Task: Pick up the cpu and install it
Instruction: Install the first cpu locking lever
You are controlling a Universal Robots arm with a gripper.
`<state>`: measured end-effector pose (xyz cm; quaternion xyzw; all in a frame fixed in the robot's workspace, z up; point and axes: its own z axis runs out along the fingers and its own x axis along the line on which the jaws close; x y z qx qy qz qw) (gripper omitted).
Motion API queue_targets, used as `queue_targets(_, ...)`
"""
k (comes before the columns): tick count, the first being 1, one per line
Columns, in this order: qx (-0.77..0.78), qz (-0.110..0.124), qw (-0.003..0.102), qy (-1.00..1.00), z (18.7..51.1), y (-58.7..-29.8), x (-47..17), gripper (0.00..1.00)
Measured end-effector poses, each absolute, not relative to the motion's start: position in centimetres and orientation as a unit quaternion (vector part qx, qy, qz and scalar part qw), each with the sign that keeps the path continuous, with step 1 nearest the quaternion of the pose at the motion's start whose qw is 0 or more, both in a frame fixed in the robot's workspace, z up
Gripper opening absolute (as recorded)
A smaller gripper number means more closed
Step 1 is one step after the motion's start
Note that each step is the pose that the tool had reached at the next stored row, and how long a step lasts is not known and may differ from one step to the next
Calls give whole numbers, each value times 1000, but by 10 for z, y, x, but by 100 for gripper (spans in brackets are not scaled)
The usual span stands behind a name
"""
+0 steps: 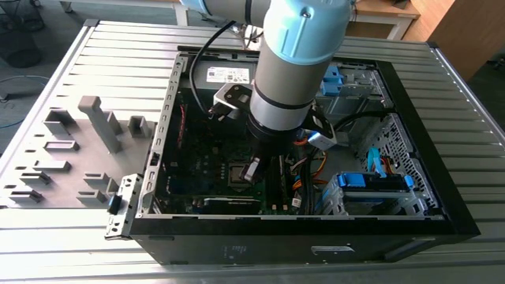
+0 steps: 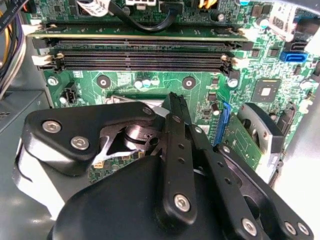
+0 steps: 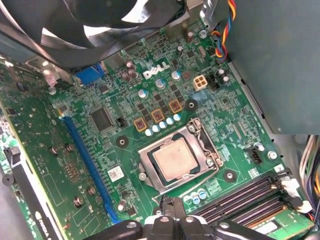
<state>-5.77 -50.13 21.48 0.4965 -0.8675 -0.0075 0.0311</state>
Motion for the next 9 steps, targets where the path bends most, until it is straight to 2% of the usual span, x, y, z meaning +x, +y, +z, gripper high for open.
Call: queue_targets(9, 496, -7, 31, -867, 214, -497, -59, 11)
